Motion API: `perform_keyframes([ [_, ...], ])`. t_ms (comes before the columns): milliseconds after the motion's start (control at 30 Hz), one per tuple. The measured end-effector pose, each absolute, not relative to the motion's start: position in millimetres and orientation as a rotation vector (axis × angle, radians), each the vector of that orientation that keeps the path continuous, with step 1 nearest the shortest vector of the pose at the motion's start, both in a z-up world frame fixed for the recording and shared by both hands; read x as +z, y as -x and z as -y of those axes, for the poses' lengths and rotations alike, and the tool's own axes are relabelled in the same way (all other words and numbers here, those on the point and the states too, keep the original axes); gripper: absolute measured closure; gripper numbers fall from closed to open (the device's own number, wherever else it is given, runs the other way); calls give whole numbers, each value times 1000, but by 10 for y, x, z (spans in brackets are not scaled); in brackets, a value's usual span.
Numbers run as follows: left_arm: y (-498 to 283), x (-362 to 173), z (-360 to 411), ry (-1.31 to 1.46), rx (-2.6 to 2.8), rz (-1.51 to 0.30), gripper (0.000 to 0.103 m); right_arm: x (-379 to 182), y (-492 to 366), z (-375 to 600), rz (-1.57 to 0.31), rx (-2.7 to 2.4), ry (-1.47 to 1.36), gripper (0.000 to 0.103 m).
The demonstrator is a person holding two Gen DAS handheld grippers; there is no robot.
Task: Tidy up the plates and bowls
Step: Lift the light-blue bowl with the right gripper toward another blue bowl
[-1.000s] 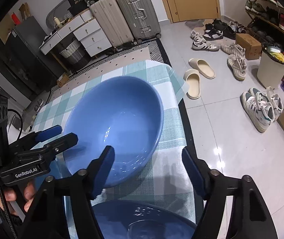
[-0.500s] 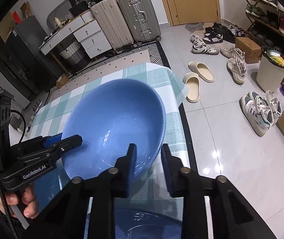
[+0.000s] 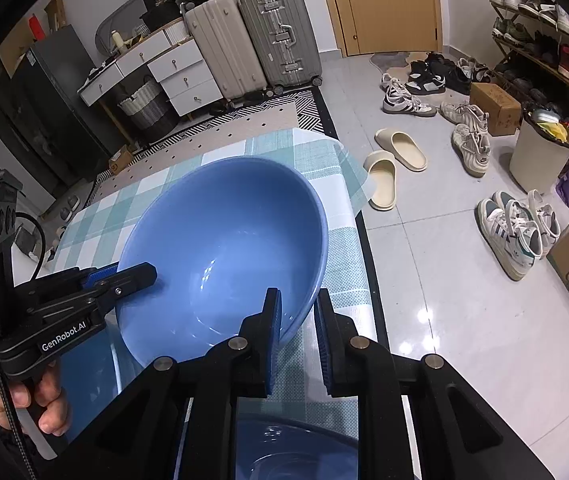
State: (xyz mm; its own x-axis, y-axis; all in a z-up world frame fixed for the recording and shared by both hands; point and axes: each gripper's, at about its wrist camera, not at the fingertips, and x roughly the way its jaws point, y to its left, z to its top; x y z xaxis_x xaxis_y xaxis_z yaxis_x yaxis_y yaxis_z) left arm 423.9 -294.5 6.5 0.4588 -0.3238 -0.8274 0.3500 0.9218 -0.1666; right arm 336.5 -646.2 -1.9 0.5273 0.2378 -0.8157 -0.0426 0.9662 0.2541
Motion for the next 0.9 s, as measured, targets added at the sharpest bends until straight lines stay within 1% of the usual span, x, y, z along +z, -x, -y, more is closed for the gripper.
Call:
perform_keyframes([
  [467,-3962,390,2943,-27,-426,-957,88,214,-3219,6491,-959,171,-195,86],
  [900,-3609,827,2910,-36,-436,-891,88,504,-3001,6485,-914,172,-183,86],
])
